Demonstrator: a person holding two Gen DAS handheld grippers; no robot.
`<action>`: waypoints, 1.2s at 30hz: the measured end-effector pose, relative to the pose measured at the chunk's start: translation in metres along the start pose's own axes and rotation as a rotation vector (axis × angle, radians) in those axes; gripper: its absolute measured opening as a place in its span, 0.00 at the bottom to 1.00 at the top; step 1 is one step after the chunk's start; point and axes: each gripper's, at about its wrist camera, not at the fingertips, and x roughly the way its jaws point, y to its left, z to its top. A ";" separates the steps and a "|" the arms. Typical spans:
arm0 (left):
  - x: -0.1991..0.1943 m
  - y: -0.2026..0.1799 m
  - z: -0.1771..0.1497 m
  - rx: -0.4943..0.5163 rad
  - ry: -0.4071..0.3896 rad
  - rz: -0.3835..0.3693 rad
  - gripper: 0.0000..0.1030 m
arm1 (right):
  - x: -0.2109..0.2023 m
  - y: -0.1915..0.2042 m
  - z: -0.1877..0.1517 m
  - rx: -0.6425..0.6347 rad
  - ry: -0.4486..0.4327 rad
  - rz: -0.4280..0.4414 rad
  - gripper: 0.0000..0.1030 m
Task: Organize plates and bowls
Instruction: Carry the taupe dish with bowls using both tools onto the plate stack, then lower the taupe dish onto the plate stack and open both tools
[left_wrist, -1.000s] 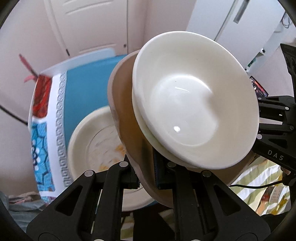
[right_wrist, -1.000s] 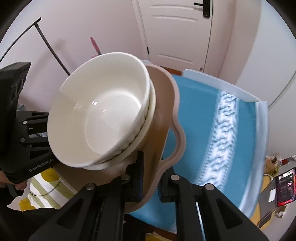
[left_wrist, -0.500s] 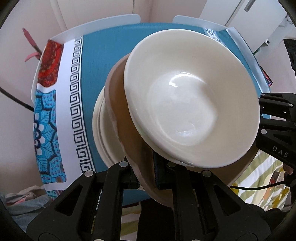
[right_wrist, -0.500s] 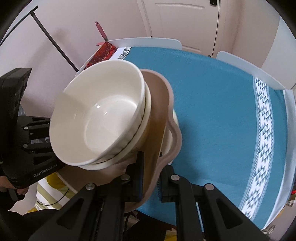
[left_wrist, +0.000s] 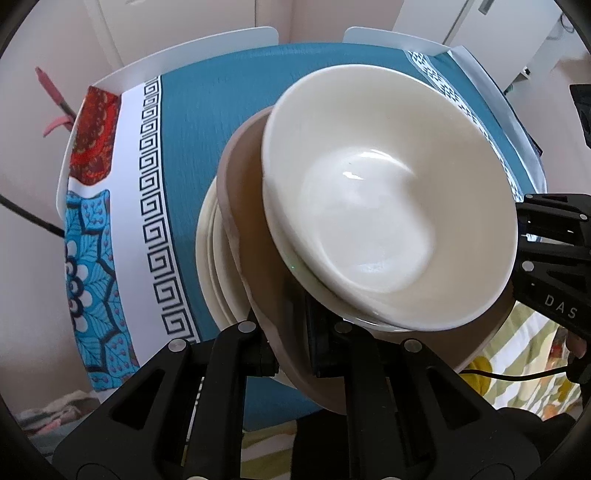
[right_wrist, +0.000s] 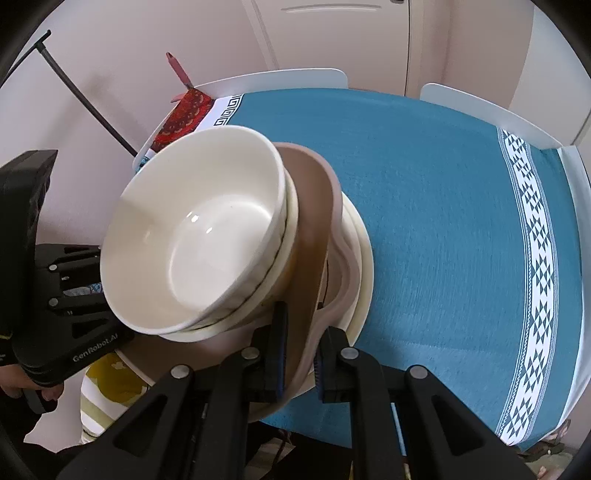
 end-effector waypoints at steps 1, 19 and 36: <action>0.001 0.000 0.000 0.006 -0.003 0.006 0.08 | 0.001 0.000 -0.001 0.006 0.004 0.001 0.11; -0.004 -0.004 0.002 0.041 0.072 0.023 0.17 | -0.002 -0.006 0.006 0.083 0.067 -0.005 0.13; -0.086 -0.011 -0.023 -0.006 -0.053 -0.049 0.33 | -0.074 0.000 -0.014 0.175 -0.006 -0.030 0.14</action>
